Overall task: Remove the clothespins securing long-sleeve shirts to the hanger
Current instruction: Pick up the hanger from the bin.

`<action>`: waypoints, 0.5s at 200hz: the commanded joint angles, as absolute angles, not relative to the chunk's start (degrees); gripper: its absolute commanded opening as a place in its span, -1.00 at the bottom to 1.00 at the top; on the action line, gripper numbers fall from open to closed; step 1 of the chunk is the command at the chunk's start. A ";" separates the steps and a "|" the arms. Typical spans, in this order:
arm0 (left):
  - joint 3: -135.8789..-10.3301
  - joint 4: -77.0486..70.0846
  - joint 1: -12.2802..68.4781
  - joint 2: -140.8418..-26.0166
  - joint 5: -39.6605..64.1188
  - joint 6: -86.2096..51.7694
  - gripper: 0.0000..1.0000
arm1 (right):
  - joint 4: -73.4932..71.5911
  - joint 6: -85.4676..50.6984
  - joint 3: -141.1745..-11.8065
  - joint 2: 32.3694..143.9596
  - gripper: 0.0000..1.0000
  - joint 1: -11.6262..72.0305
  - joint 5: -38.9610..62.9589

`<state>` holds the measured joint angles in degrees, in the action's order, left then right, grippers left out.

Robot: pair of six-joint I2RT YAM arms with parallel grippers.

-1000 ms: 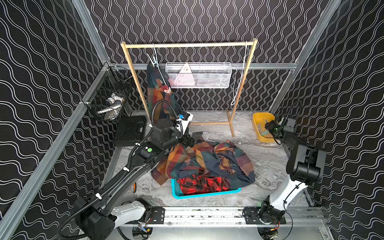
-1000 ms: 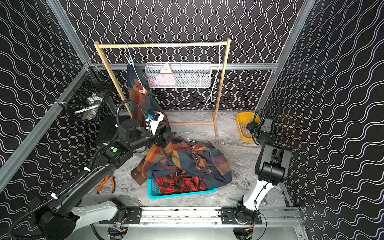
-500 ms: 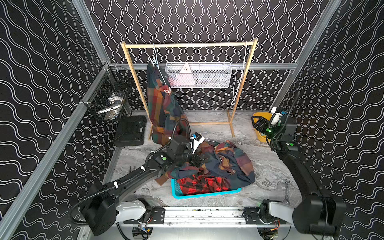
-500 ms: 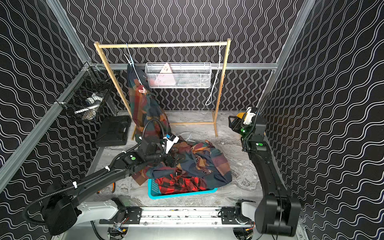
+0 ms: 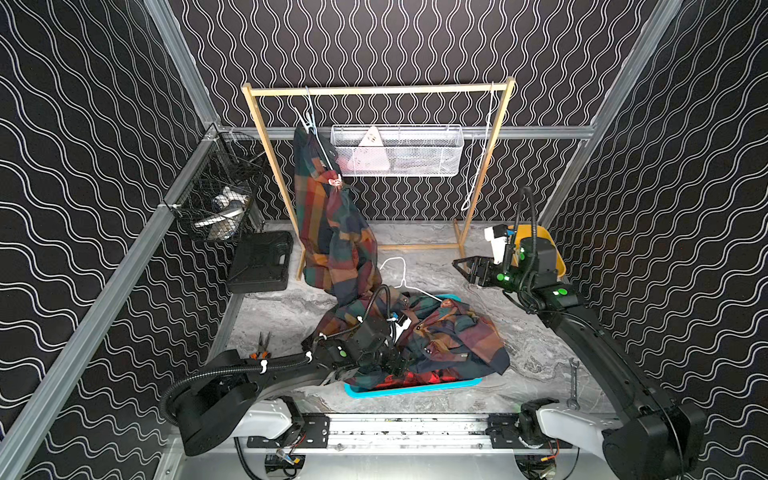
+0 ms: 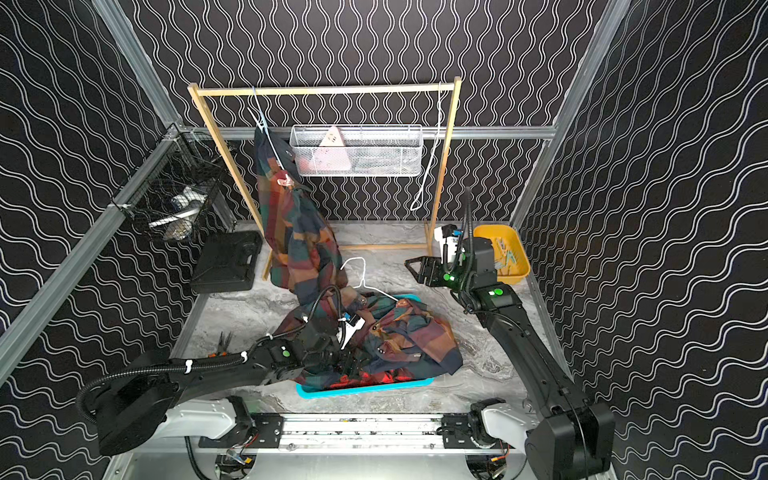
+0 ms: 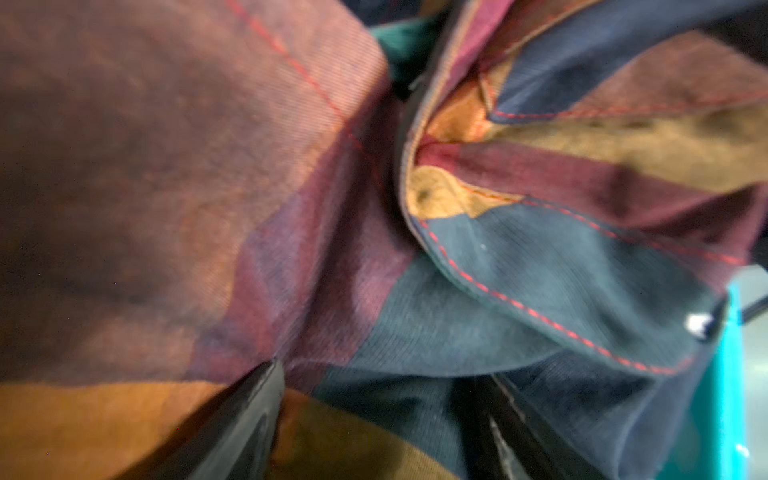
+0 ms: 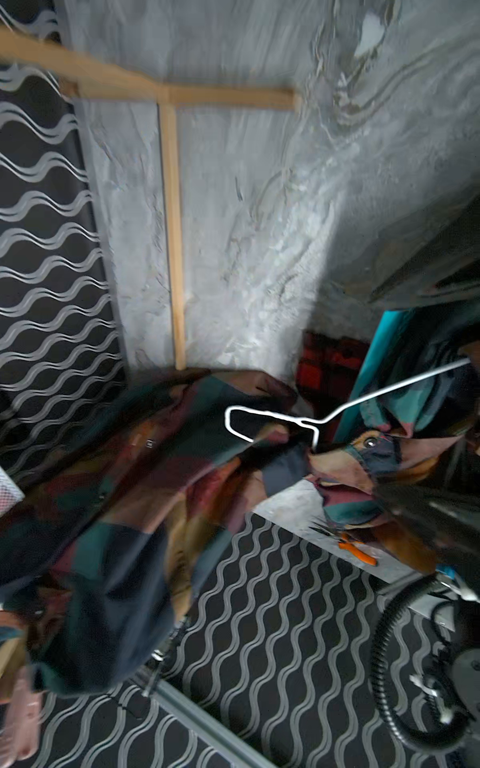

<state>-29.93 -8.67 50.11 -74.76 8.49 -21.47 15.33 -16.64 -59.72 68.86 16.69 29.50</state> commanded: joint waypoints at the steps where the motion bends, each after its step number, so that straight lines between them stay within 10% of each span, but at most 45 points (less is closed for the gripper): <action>1: -28.78 -9.58 50.19 -74.86 6.17 -24.08 0.51 | 20.53 -9.35 -62.37 71.95 0.35 21.42 31.95; 100: -27.33 -8.10 50.19 -70.84 2.90 -21.85 0.53 | 11.93 -10.34 -69.96 91.47 0.32 28.65 32.24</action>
<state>-27.38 -10.57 50.22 -71.22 5.34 -22.33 15.88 -9.21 -68.05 88.42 28.21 31.40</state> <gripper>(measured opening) 0.763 0.661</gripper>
